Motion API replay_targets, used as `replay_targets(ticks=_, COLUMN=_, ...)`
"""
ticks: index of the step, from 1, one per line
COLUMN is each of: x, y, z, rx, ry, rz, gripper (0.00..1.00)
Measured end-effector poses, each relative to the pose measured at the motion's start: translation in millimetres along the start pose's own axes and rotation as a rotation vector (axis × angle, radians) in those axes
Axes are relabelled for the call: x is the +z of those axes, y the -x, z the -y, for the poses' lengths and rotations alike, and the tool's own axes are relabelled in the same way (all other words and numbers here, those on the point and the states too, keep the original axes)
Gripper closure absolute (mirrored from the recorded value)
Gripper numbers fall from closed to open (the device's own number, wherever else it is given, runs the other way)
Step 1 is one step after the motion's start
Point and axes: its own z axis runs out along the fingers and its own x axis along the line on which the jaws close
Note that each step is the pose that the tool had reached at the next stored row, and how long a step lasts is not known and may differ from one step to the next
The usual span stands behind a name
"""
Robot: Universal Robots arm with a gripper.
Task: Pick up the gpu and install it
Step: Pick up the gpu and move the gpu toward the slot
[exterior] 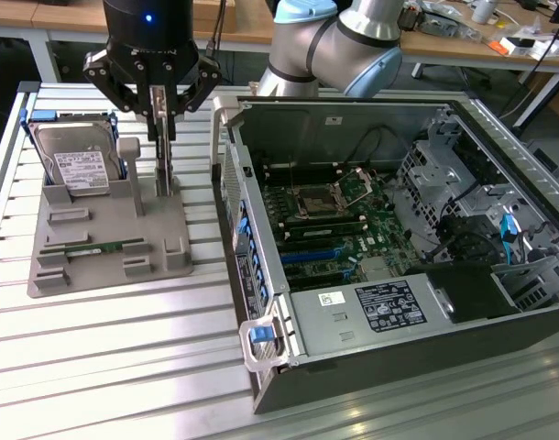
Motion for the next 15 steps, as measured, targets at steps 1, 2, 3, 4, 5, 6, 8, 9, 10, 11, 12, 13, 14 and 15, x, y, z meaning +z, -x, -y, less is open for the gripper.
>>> replay_targets(ticks=1, x=-0.6, y=0.0, z=0.0, rx=0.0, ry=0.0, rz=0.0, gripper=0.74)
replay_targets(ticks=2, x=-1.0, y=0.0, z=0.0, rx=0.0, ry=0.0, rz=-0.0001, gripper=0.74)
replay_targets(ticks=3, x=-1.6, y=0.0, z=-0.1, rx=0.0, ry=0.0, rz=0.0, gripper=0.74)
replay_targets(ticks=4, x=-2.0, y=0.0, z=-0.1, rx=0.0, ry=0.0, rz=0.0, gripper=0.74)
replay_targets(ticks=5, x=-2.6, y=0.0, z=-0.1, rx=0.0, ry=0.0, rz=0.0, gripper=0.74)
replay_targets(ticks=6, x=-3.2, y=0.0, z=-0.2, rx=0.0, ry=0.0, rz=0.0, gripper=0.74)
replay_targets(ticks=8, x=-4.7, y=0.0, z=-0.2, rx=0.0, ry=0.0, rz=0.0, gripper=0.74)
replay_targets(ticks=9, x=-5.7, y=0.0, z=-0.3, rx=0.0, ry=0.0, rz=0.0, gripper=0.74)
replay_targets(ticks=10, x=-6.7, y=0.1, z=-0.3, rx=0.0, ry=0.0, rz=-0.0001, gripper=0.74)
replay_targets(ticks=11, x=-7.6, y=0.0, z=-0.4, rx=0.0, ry=0.0, rz=0.0, gripper=0.74)
replay_targets(ticks=12, x=-9.1, y=0.1, z=-0.5, rx=0.0, ry=0.0, rz=0.0, gripper=0.74)
replay_targets(ticks=13, x=-10.0, y=0.1, z=-0.5, rx=0.0, ry=0.0, rz=-0.0001, gripper=0.74)
replay_targets(ticks=14, x=-11.1, y=0.1, z=-0.6, rx=0.0, ry=0.0, rz=0.0, gripper=0.74)
replay_targets(ticks=15, x=-12.3, y=0.1, z=-0.6, rx=0.0, ry=0.0001, rz=0.0, gripper=0.74)
